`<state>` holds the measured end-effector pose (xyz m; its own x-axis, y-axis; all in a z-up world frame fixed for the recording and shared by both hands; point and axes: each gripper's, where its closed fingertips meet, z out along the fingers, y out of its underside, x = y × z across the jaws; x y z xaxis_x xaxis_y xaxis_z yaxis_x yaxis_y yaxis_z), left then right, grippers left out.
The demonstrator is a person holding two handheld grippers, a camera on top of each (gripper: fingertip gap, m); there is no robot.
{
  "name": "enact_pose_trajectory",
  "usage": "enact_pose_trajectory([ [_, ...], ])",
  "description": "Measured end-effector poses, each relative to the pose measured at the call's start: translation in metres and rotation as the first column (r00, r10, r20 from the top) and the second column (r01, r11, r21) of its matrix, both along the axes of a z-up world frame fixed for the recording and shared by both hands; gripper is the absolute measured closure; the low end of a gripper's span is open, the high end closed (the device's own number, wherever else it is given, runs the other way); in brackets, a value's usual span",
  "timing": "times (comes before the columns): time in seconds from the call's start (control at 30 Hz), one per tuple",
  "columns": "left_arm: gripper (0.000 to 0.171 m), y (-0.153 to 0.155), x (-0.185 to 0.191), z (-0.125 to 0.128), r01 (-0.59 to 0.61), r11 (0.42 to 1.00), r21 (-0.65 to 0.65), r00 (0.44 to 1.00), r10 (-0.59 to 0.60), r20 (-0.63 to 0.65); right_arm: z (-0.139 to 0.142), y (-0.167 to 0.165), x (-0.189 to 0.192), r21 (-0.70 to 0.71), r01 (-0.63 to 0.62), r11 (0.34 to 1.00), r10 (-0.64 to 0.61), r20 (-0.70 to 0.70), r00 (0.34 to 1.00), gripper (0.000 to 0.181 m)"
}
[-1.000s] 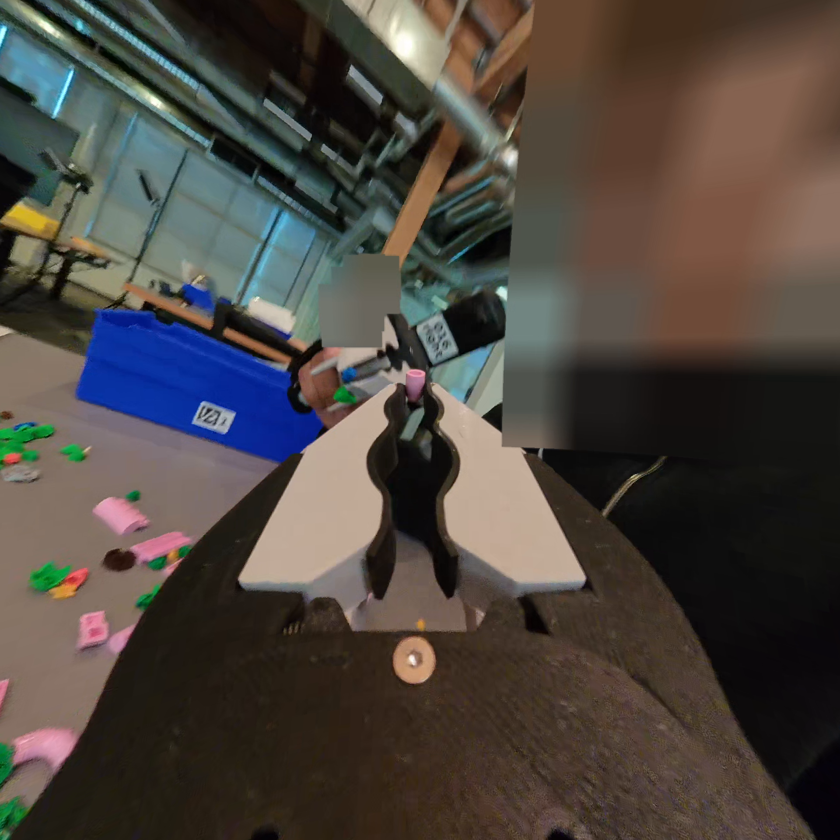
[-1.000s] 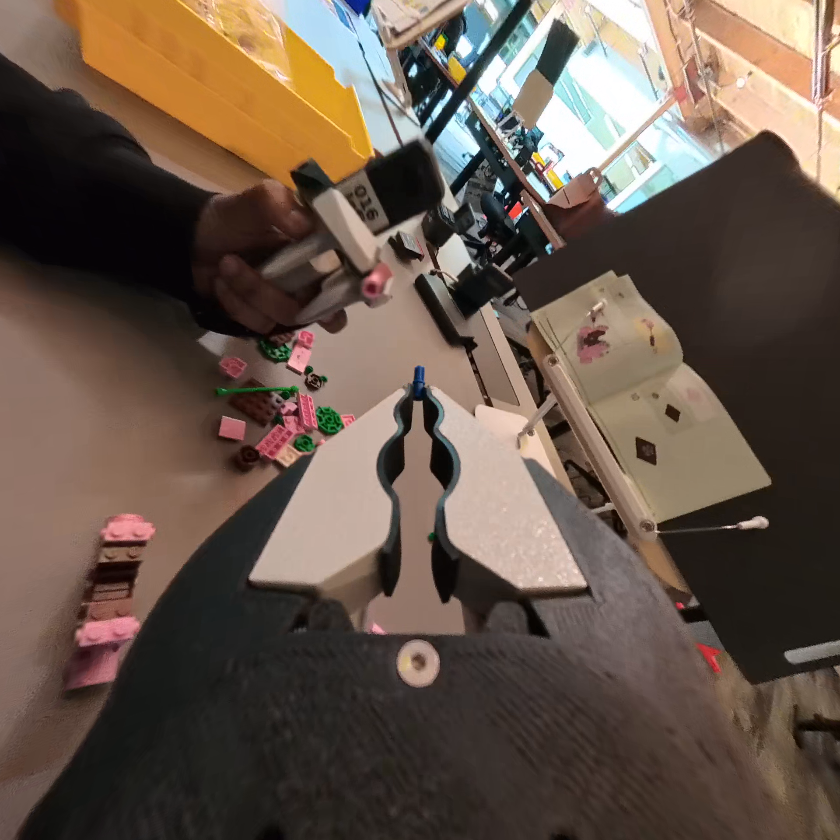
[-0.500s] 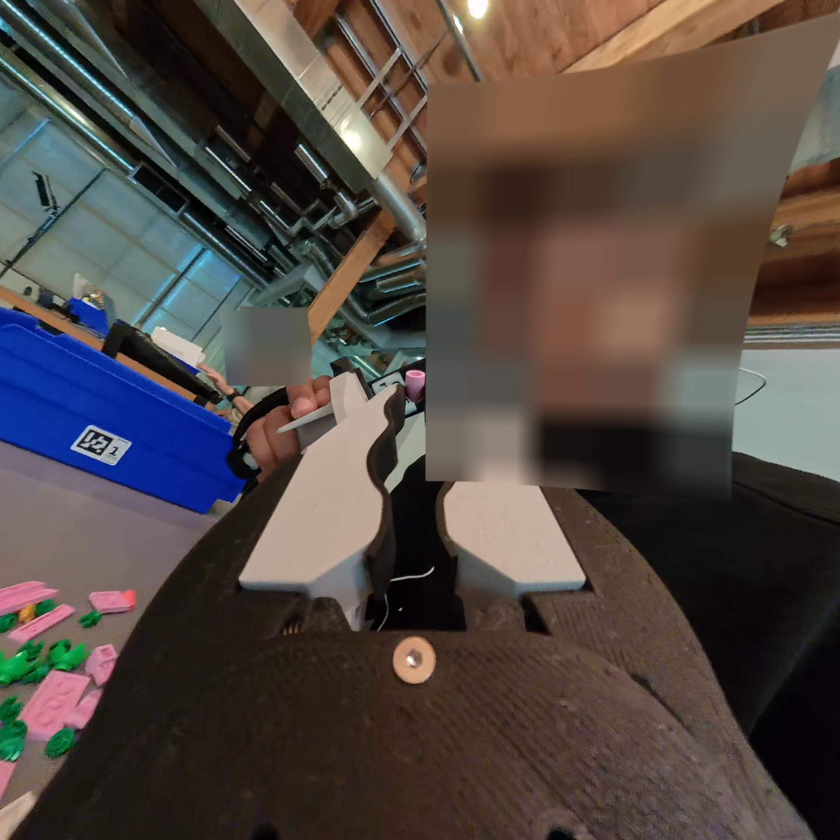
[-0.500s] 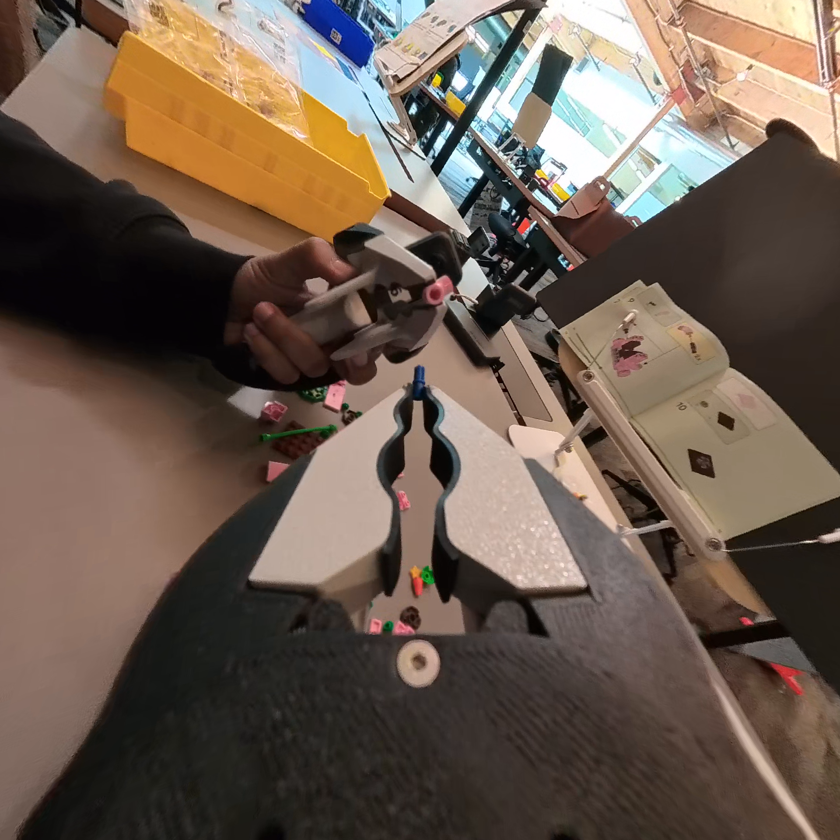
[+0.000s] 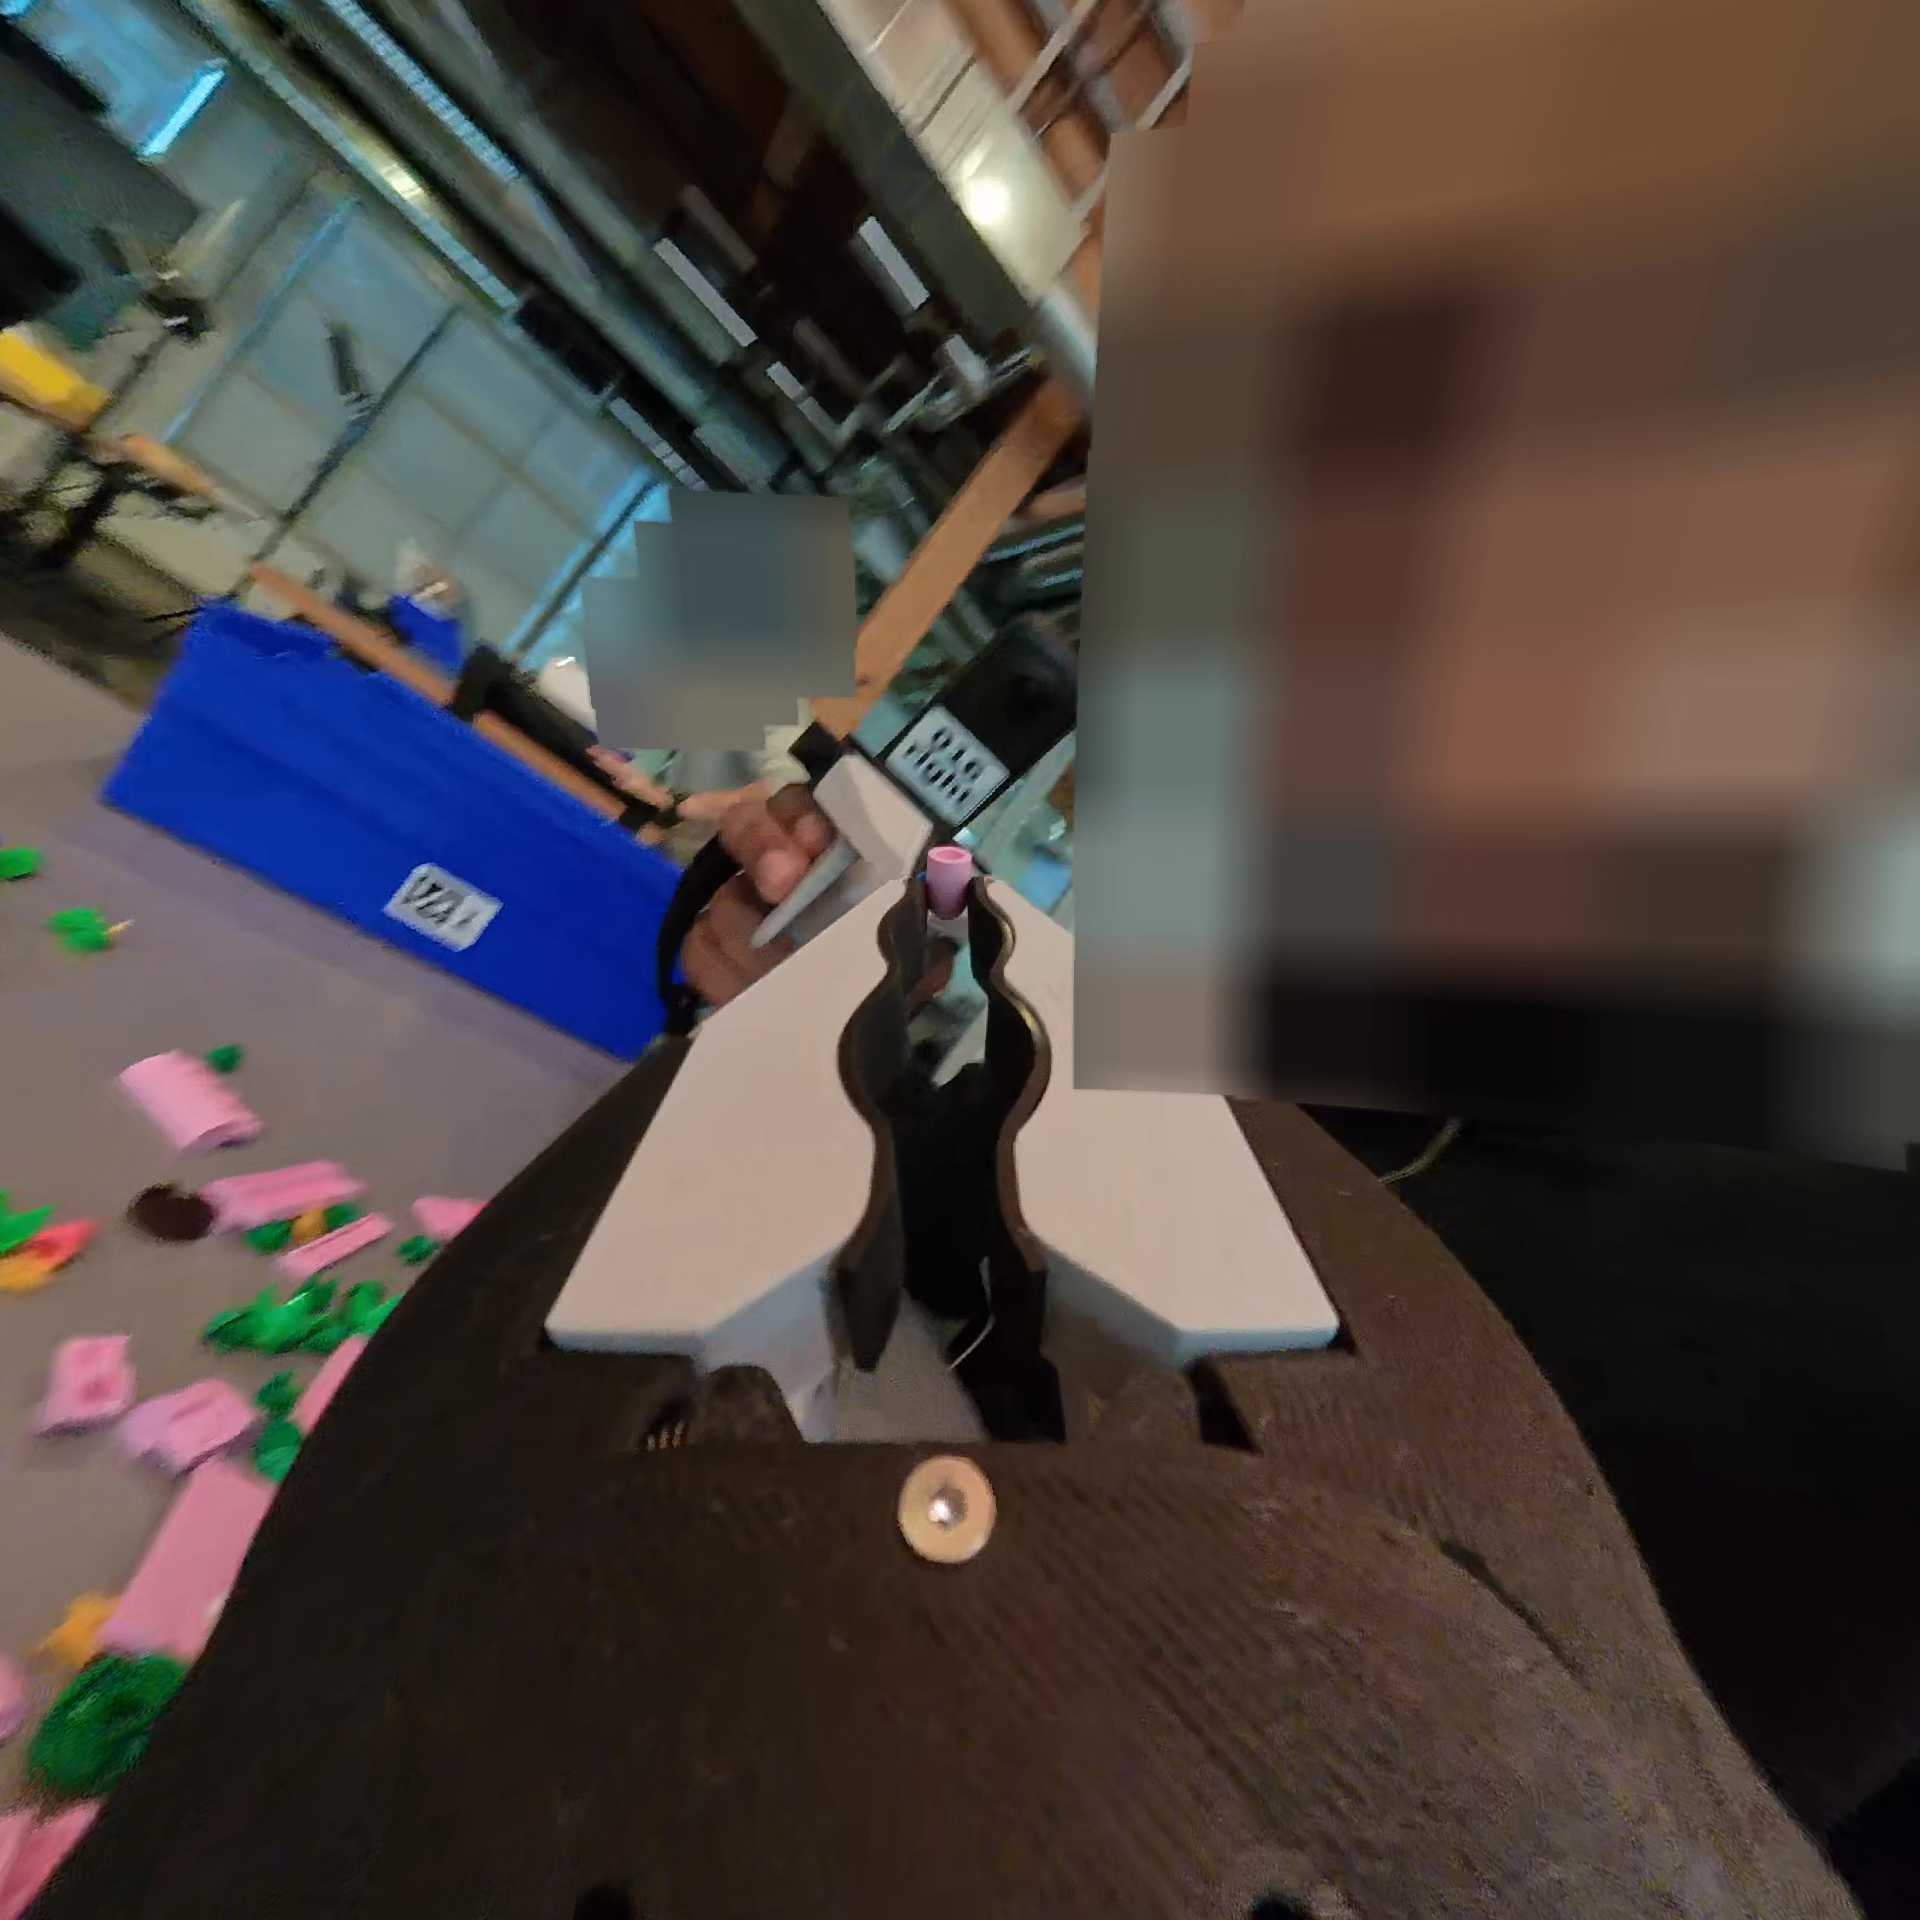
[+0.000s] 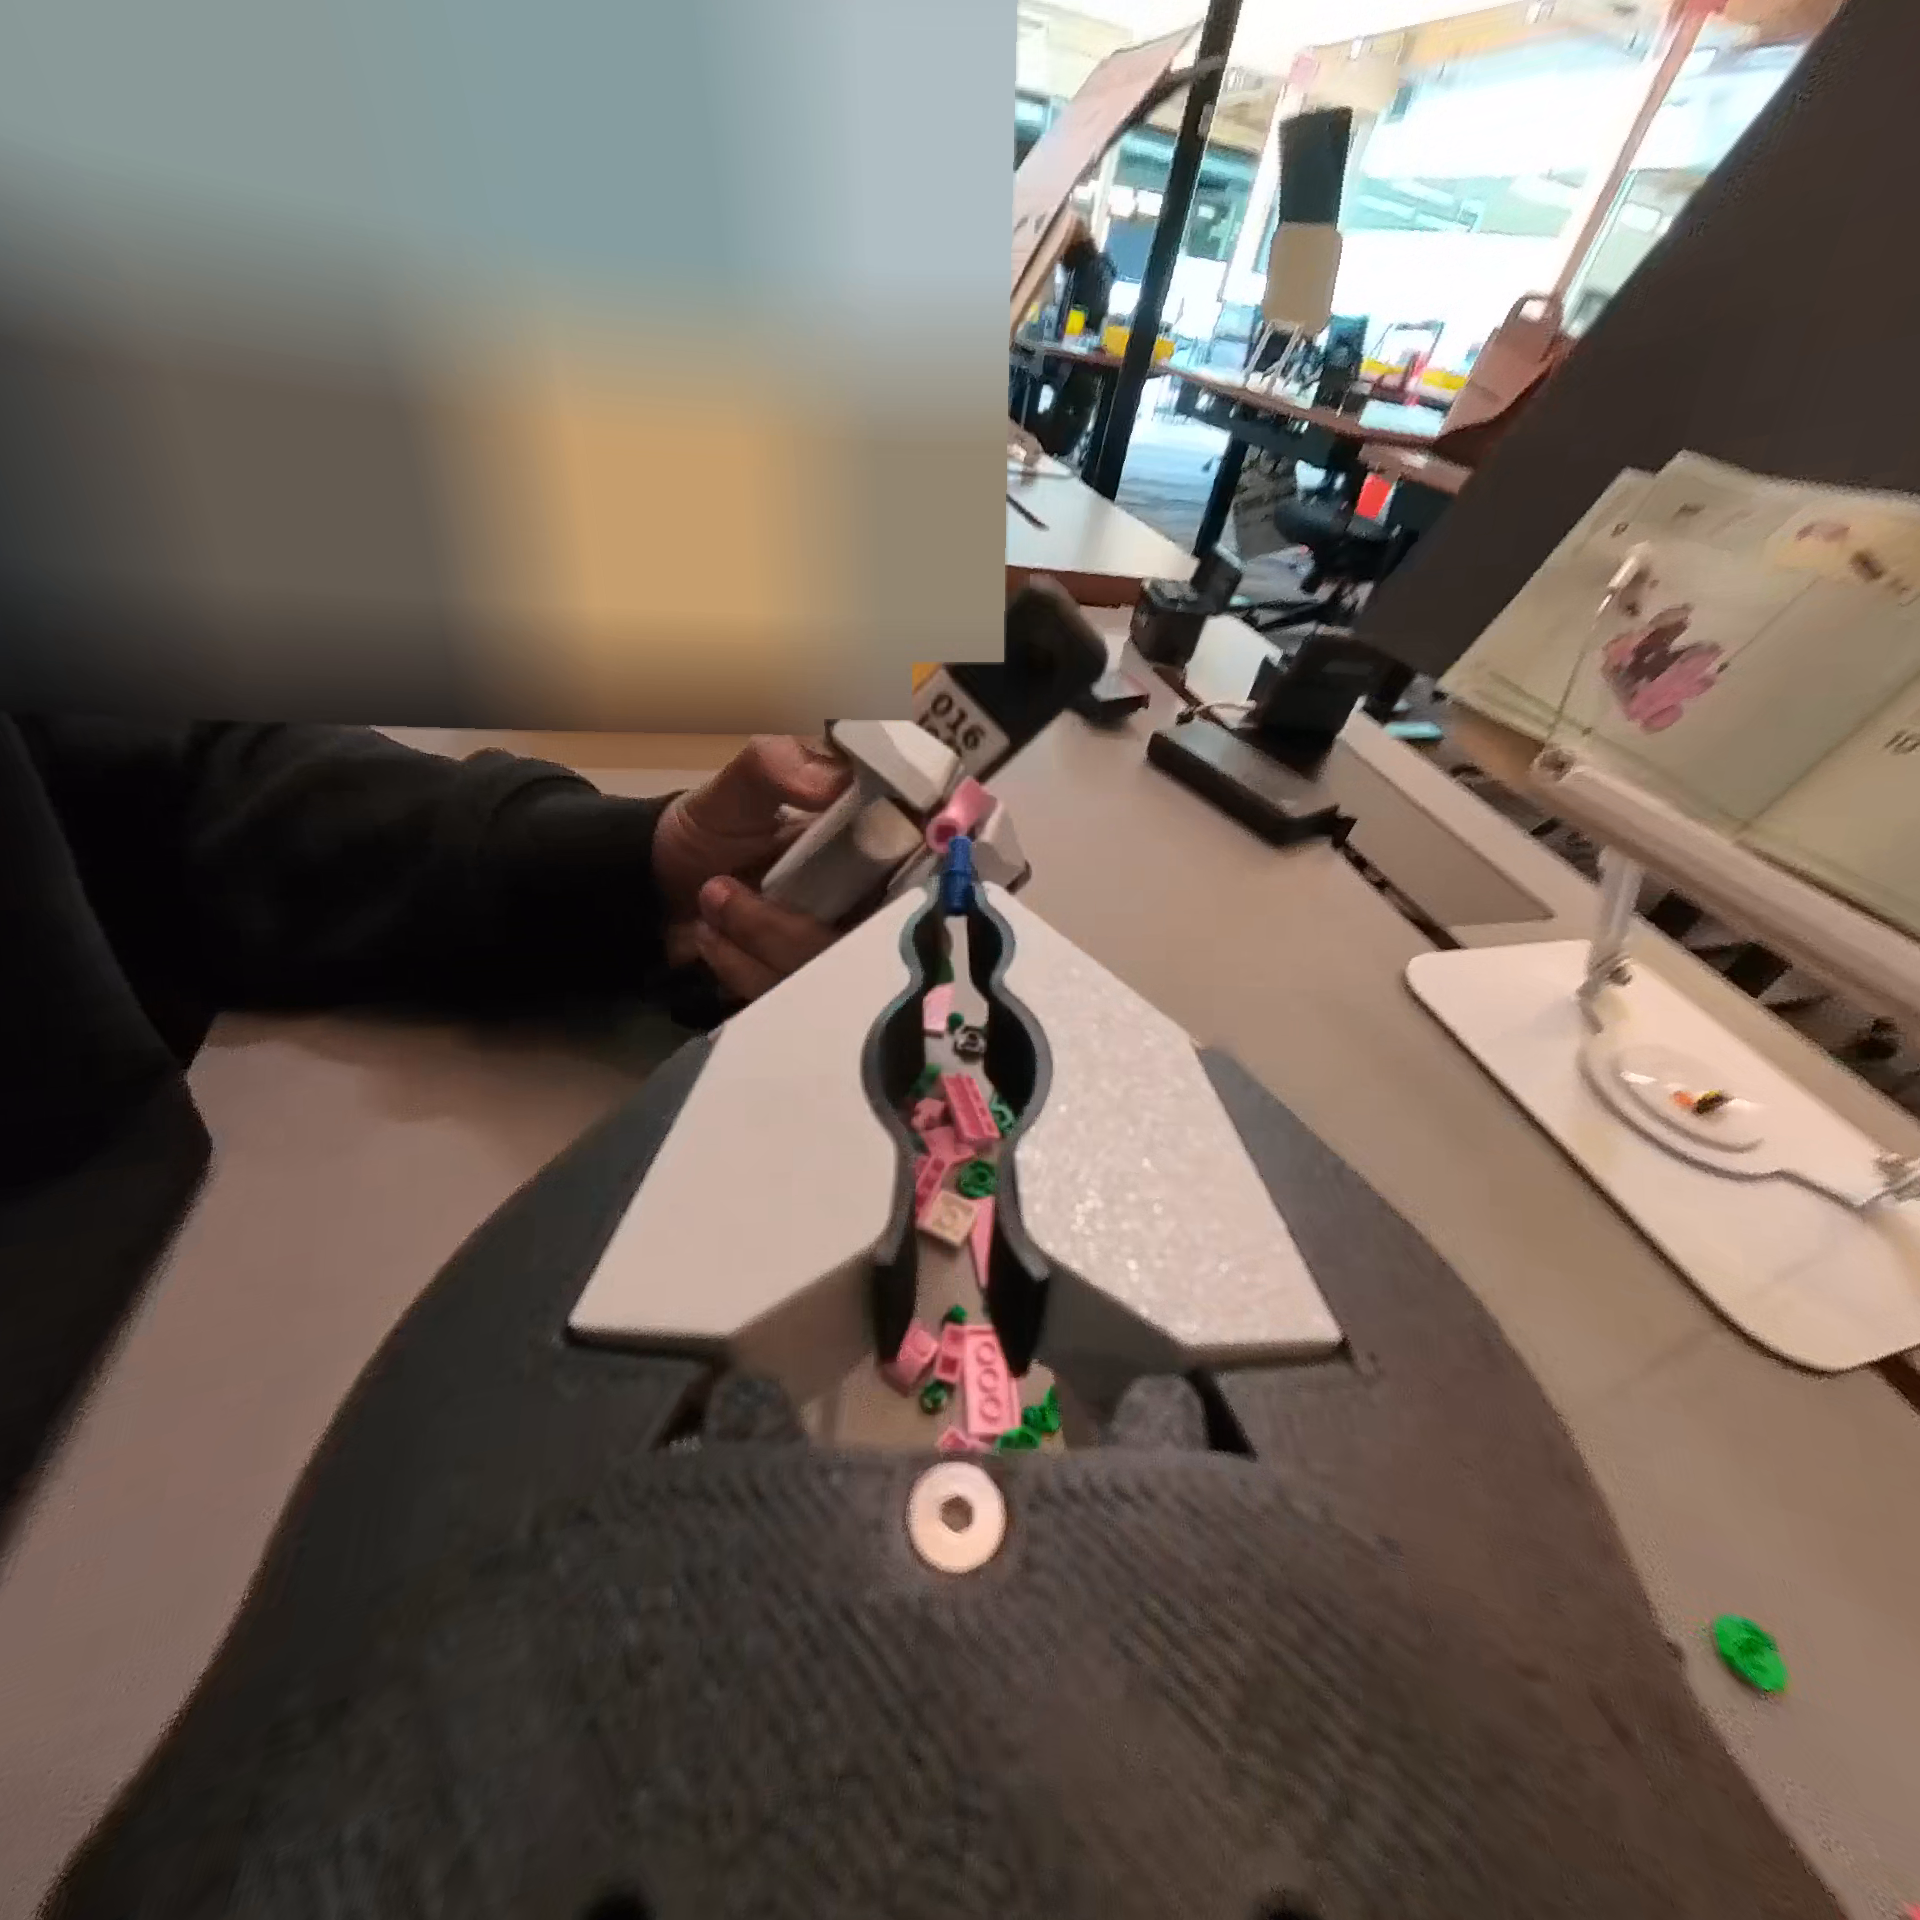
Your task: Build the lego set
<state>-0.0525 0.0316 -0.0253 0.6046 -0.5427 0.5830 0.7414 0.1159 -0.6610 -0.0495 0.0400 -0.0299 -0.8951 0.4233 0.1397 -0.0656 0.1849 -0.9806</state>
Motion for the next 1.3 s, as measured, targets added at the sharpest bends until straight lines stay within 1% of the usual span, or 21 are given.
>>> enact_pose_trajectory([
  [0.03, 0.167, 0.003, -0.001, -0.005, -0.026, 0.998, -0.051, 0.999, 0.024, -0.038, -0.004, 0.000, -0.002, 0.003, -0.004, 1.000, 0.004, 0.027, 1.000, 0.180],
  [0.13, 0.167, 0.005, -0.004, -0.013, -0.099, 0.984, -0.145, 0.987, 0.078, -0.143, -0.012, 0.002, -0.004, 0.017, -0.013, 1.000, 0.012, 0.096, 0.995, 0.180],
  [0.27, 0.167, 0.006, -0.004, -0.021, -0.160, 0.961, -0.225, 0.962, 0.101, -0.253, -0.026, 0.001, -0.004, 0.078, -0.032, 0.996, 0.020, 0.154, 0.988, 0.180],
  [0.4, 0.167, 0.009, -0.003, -0.035, -0.222, 0.922, -0.317, 0.920, 0.091, -0.381, -0.038, 0.003, -0.004, 0.143, -0.044, 0.989, 0.017, 0.189, 0.982, 0.180],
  [0.5, 0.166, 0.011, -0.002, -0.047, -0.284, 0.880, -0.381, 0.873, 0.073, -0.483, -0.049, 0.005, -0.004, 0.208, -0.051, 0.977, 0.009, 0.202, 0.979, 0.180],
  [0.6, 0.166, 0.013, 0.000, -0.056, -0.318, 0.852, -0.415, 0.841, 0.052, -0.539, -0.059, 0.006, -0.003, 0.246, -0.065, 0.967, 0.008, 0.227, 0.974, 0.180],
  [0.67, 0.166, 0.014, 0.001, -0.059, -0.313, 0.851, -0.422, 0.839, 0.039, -0.543, -0.062, 0.007, -0.002, 0.241, -0.085, 0.967, 0.021, 0.253, 0.967, 0.180],
  [0.87, 0.166, 0.018, 0.004, -0.061, -0.294, 0.863, -0.412, 0.851, 0.040, -0.524, -0.063, 0.009, 0.002, 0.153, -0.141, 0.978, 0.082, 0.341, 0.936, 0.180],
  [0.93, 0.166, 0.018, 0.005, -0.060, -0.271, 0.873, -0.406, 0.866, 0.037, -0.499, -0.063, 0.010, 0.003, 0.135, -0.157, 0.978, 0.101, 0.352, 0.930, 0.180],
  [1.03, 0.166, 0.018, 0.010, -0.052, -0.199, 0.909, -0.365, 0.903, 0.026, -0.429, -0.057, 0.008, 0.008, 0.070, -0.206, 0.976, 0.167, 0.365, 0.916, 0.180],
  [1.2, 0.166, 0.019, 0.010, -0.047, -0.186, 0.923, -0.338, 0.917, 0.040, -0.396, -0.051, 0.010, 0.009, 0.006, -0.221, 0.975, 0.203, 0.377, 0.904, 0.180],
  [1.3, 0.166, 0.018, 0.008, -0.042, -0.174, 0.937, -0.302, 0.935, 0.061, -0.350, -0.046, 0.009, 0.008, -0.044, -0.214, 0.976, 0.215, 0.370, 0.904, 0.180],
])
